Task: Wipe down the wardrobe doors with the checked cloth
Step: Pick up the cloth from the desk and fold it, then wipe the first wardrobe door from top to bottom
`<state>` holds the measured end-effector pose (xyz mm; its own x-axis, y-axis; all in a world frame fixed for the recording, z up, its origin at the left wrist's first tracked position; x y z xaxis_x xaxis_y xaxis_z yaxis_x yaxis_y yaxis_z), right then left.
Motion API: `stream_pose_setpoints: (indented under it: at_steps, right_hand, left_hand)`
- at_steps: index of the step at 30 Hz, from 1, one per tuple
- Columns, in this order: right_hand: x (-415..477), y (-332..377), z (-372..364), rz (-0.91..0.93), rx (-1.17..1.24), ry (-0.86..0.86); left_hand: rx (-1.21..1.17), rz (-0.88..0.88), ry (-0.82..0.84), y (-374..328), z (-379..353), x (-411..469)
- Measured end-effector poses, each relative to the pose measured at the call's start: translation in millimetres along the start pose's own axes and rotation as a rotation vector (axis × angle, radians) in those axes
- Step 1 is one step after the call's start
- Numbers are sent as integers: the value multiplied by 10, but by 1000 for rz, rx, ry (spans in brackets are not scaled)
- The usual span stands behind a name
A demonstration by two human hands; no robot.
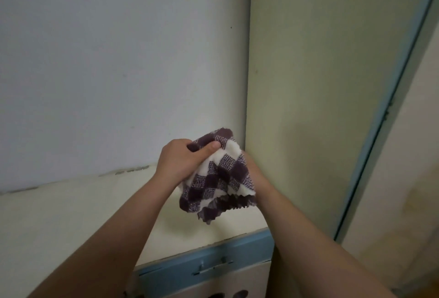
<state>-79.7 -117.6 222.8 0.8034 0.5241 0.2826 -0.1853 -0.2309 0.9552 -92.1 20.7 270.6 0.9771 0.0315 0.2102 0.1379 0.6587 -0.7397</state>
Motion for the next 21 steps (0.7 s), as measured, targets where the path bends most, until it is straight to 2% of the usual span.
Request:
stream_pose_setpoints:
  at_steps: [6, 10, 13, 16, 21]
  right_hand:
    - [-404, 762, 573, 122, -576, -37]
    - [-937, 1162, 1127, 28, -693, 36]
    - [-1396, 1419, 1515, -57, -830, 122]
    - [-1810, 1656, 1953, -94, -851, 151]
    - [-2338, 2040, 2709, -137, -1009, 71]
  left_hand:
    - [-140, -104, 132, -509, -45, -150]
    - [-103, -140, 235, -979, -225, -368]
    - [-37, -135, 317, -1402, -620, -522]
    - [-11, -131, 385, -1779, -1032, -648]
    - [93, -123, 409, -2299, -1487, -758]
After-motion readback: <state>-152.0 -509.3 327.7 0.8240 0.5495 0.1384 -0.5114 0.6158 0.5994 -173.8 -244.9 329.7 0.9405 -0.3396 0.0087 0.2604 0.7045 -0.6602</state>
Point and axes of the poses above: each hand's wrist, its own x-axis towards the middle knuckle, its own z-axis out of the back of the hand, y = z × x, the point moved 8 cm from there along x, towards the middle knuckle, and after that the axes turned 13 degrees about y, right-handed, at the moved point
